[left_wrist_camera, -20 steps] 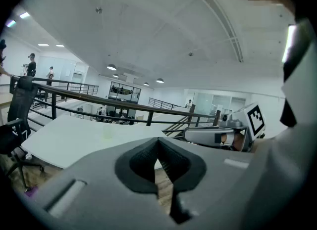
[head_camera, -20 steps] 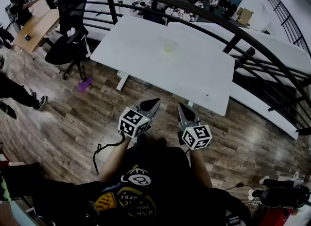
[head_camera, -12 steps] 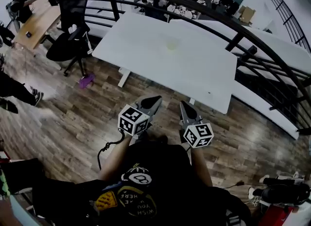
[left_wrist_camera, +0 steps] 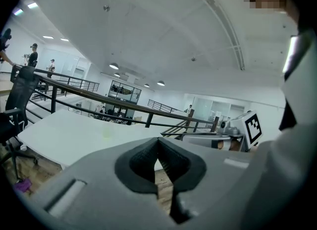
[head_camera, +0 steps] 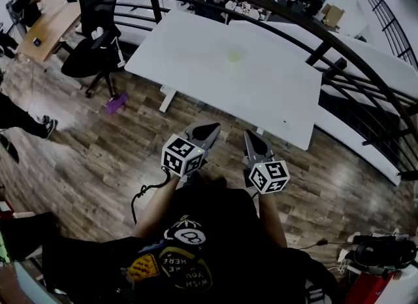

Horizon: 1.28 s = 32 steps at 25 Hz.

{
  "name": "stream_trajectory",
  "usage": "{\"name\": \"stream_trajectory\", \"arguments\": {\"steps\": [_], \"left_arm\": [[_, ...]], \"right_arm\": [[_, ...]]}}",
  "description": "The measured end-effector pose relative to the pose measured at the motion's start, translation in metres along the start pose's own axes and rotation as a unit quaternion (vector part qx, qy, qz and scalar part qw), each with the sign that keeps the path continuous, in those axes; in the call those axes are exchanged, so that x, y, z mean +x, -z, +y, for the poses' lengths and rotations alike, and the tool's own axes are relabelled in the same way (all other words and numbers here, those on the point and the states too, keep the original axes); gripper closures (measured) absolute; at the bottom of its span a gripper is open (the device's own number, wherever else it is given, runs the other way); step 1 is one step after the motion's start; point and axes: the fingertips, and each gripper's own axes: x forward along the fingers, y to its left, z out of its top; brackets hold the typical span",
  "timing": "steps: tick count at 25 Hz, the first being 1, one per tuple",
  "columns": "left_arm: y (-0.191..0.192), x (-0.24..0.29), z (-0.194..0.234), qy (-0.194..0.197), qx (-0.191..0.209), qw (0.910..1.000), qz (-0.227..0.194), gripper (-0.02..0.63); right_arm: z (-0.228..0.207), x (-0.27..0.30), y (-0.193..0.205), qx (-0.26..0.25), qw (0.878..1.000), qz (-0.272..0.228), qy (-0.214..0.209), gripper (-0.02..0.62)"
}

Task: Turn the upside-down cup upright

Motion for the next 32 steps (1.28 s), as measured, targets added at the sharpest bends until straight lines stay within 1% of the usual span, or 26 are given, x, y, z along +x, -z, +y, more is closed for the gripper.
{"name": "stream_trajectory", "arguments": {"steps": [3,6,10,14,15,17,20,23,29,32], "left_arm": [[0.000,-0.003,0.010,0.003,-0.003,1.0000,-0.003,0.608],[-0.005,-0.008,0.021,0.007,-0.008,0.9999,-0.004,0.608],[-0.005,-0.010,0.038,0.011,-0.020,0.9997,-0.004,0.607],[-0.007,-0.011,0.047,0.048,-0.055,0.9969,-0.030,0.607],[-0.005,-0.009,0.051,0.048,-0.058,0.9968,-0.028,0.608],[0.005,-0.001,0.067,0.033,-0.064,0.9974,-0.010,0.607],[0.024,0.018,0.097,0.009,-0.089,0.9959,0.016,0.607],[0.033,0.036,0.120,-0.007,-0.100,0.9944,0.035,0.607],[0.018,0.093,0.162,-0.011,-0.112,0.9927,0.044,0.607],[0.009,0.127,0.176,-0.011,-0.107,0.9928,0.053,0.608]], "right_arm": [[0.003,0.009,0.001,0.001,1.000,-0.004,0.002,0.595],[0.013,0.021,-0.003,0.010,1.000,-0.012,-0.015,0.595],[0.018,0.038,0.002,0.000,1.000,0.003,0.000,0.595],[0.021,0.050,0.015,0.002,1.000,0.016,0.013,0.595],[0.021,0.053,0.017,0.003,1.000,0.018,0.014,0.595],[0.018,0.061,0.022,0.006,1.000,0.022,0.015,0.595],[0.005,0.080,0.025,0.013,0.999,0.028,0.018,0.595],[-0.015,0.102,0.025,0.024,0.999,0.030,0.019,0.595],[-0.074,0.157,0.029,0.034,0.998,0.042,0.014,0.595],[-0.107,0.174,0.028,0.040,0.998,0.051,0.009,0.595]]}}
